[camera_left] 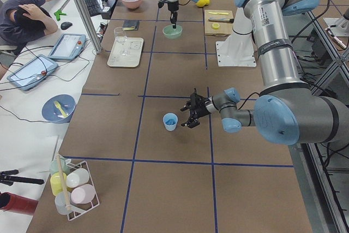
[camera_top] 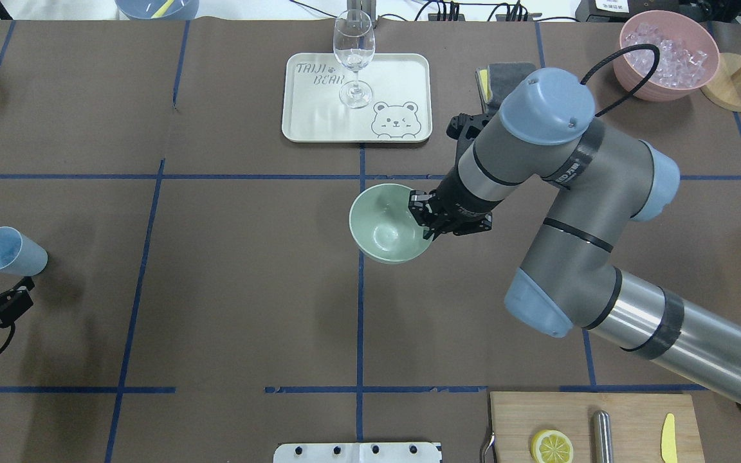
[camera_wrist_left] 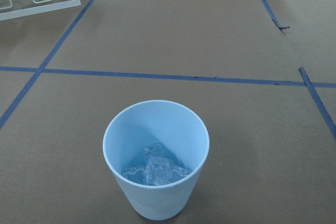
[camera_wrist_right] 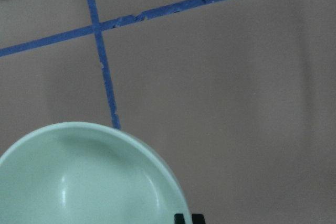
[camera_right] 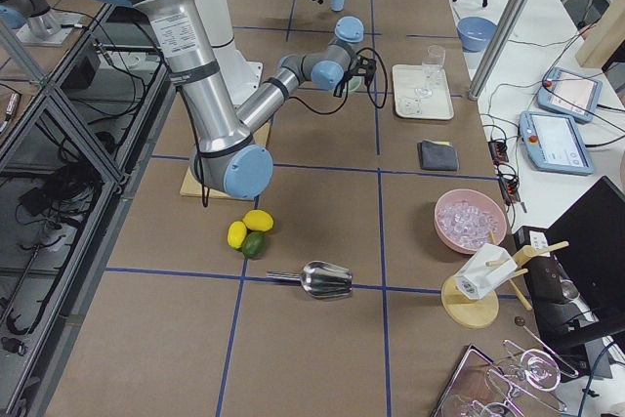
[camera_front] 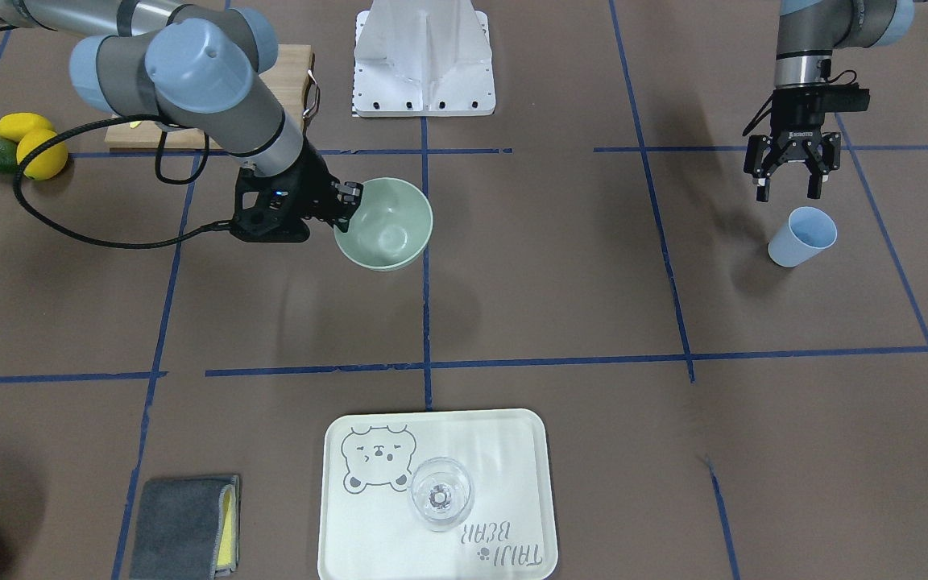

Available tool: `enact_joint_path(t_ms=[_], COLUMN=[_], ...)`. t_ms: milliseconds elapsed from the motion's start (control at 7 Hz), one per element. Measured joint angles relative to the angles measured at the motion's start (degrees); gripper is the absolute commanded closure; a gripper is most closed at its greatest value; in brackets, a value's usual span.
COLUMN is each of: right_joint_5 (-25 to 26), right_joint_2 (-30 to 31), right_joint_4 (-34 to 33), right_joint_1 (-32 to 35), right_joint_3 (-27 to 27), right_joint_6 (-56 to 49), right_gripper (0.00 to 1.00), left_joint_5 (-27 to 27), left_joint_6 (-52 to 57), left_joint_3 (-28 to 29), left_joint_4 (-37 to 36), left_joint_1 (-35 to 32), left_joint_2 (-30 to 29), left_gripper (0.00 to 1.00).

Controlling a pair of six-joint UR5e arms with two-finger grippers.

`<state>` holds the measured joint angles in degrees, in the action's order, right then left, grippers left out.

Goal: Pour ice into bowl

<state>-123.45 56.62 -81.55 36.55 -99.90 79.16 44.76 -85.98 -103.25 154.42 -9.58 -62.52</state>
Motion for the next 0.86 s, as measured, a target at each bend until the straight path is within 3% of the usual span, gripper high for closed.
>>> enact_joint_path(t_ms=[857], right_joint_5=[9.4], right_joint_2=[-16.3], right_joint_4=[0.8], right_joint_1=[-7.7], right_joint_3=[19.1], right_joint_6=[3.1], right_gripper=[1.0], left_joint_5=[-2.5], left_joint_6=[2.7], left_joint_3=[7.1], left_joint_4=[0.7], left_joint_1=[0.0], left_joint_2=[-7.0], left_gripper=[0.03])
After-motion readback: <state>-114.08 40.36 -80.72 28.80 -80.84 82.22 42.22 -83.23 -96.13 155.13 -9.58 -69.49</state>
